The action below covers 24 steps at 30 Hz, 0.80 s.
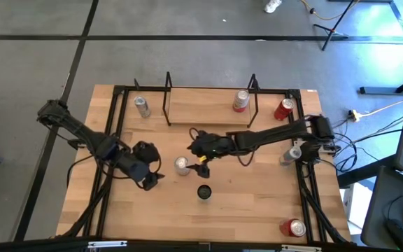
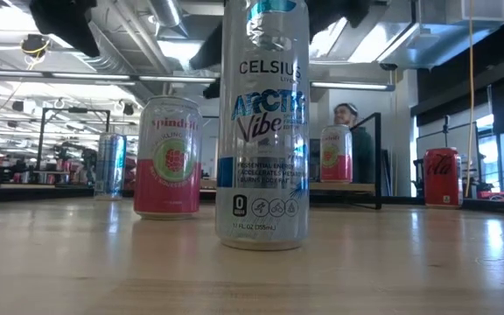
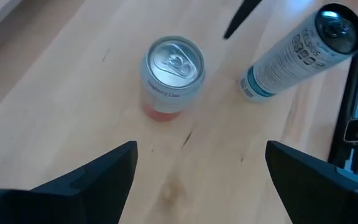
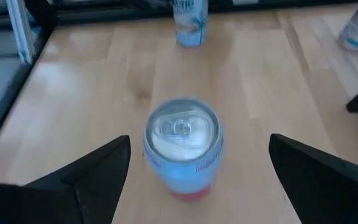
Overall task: Place canned beverage on shelf
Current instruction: Align the pink soda can with the other pink soda can on the shelf
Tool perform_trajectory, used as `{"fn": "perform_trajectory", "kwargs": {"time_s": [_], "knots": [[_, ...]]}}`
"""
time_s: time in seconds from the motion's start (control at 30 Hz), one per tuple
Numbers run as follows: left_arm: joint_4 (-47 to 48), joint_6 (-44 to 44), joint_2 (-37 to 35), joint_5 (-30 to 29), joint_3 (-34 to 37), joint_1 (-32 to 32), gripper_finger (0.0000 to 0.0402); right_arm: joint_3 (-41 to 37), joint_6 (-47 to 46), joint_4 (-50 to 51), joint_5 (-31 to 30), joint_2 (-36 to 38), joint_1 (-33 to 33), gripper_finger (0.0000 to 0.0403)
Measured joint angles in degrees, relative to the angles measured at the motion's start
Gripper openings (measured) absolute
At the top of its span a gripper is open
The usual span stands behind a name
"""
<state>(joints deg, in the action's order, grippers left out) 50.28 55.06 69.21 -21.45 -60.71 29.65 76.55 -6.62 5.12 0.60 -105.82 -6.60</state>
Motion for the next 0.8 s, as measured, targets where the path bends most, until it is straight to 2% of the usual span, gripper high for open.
{"fn": "perform_trajectory", "kwargs": {"time_s": [0.2,0.37,0.67,0.8], "knots": [[-0.36,0.07,0.02,-0.43,0.00,0.23,0.0341,3.11,0.81,-3.19,0.48,-4.76,-0.12,0.0369],[-0.78,0.10,0.02,-0.60,0.00,-0.38,0.0341,3.44,0.43,-2.42,0.50,-7.33,-0.12,0.0369],[-1.15,0.05,0.02,-0.50,0.00,-0.51,0.0341,3.47,0.36,-7.54,0.07,-11.32,-0.14,0.0368],[-1.16,0.05,0.02,0.09,0.00,-0.42,0.0341,3.44,0.23,-8.02,0.05,-12.22,-0.13,0.0342]]}}
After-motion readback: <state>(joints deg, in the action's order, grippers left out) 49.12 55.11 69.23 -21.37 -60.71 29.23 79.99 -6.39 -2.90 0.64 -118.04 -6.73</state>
